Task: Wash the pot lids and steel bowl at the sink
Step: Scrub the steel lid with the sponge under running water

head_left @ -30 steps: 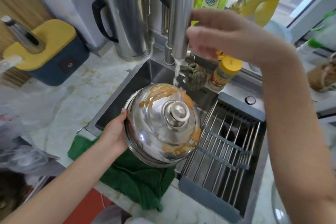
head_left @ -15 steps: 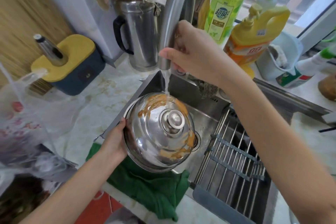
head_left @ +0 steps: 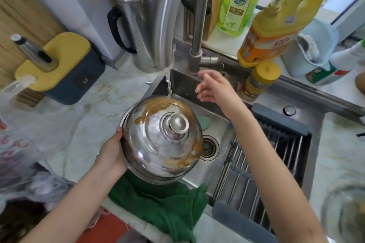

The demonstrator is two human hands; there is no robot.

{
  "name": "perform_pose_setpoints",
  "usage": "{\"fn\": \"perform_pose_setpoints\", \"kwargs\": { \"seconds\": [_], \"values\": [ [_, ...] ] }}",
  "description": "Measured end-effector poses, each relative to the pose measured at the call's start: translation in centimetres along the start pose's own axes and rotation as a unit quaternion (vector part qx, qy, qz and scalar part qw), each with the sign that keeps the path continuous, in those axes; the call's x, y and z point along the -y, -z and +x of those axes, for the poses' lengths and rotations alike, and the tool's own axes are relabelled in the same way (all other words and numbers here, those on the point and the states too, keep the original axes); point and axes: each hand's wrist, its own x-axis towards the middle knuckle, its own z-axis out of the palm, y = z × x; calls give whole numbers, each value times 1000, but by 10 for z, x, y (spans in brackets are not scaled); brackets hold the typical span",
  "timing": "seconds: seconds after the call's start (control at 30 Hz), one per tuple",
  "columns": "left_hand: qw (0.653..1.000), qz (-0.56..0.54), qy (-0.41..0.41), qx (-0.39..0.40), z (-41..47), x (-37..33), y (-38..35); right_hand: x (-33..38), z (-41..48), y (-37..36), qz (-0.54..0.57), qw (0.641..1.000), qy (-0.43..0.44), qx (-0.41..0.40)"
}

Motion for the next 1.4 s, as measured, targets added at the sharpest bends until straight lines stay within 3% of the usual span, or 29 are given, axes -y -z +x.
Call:
{"fn": "perform_pose_setpoints", "kwargs": {
  "seconds": [0.07,0.13,0.23,0.33,0.47,0.6,0.67,0.73,0.83,0.93,1.07,1.23,1.4],
  "values": [
    [1000,0,-5,-2,1,-1,1,-65,17,12,-166,970,-174,18],
    [1000,11,-16,-4,0,-2,0,-117,23,8,-232,932,-264,88],
    [999,29,-27,-12,1,-3,2,-172,35,-18,-292,908,-265,142],
    [998,43,-35,-22,5,-3,5,-205,58,-39,-242,904,-325,137],
    [997,49,-43,-31,10,-6,6,-239,83,-35,-369,883,-272,103],
    [997,58,-40,-35,14,-10,9,-292,111,-19,-389,872,-263,140],
    [997,63,-35,-31,14,-10,9,-256,91,-17,-377,884,-248,124],
    [997,72,-27,-28,14,-9,8,-210,65,-16,-309,923,-225,43],
    [994,100,-24,-39,13,-7,4,-176,49,-5,-297,941,-161,-31],
    [992,120,-19,-42,10,-10,-1,-135,29,9,-326,942,-78,-28],
    [989,146,-19,-31,4,-19,-12,-81,-6,20,-379,924,-40,-22],
    [982,190,-13,-6,2,-28,-23,-36,-46,21,-306,951,-26,-30],
    [971,236,-7,21,-3,-25,-34,-30,-72,-12,-334,941,45,-39]
  ]
}}
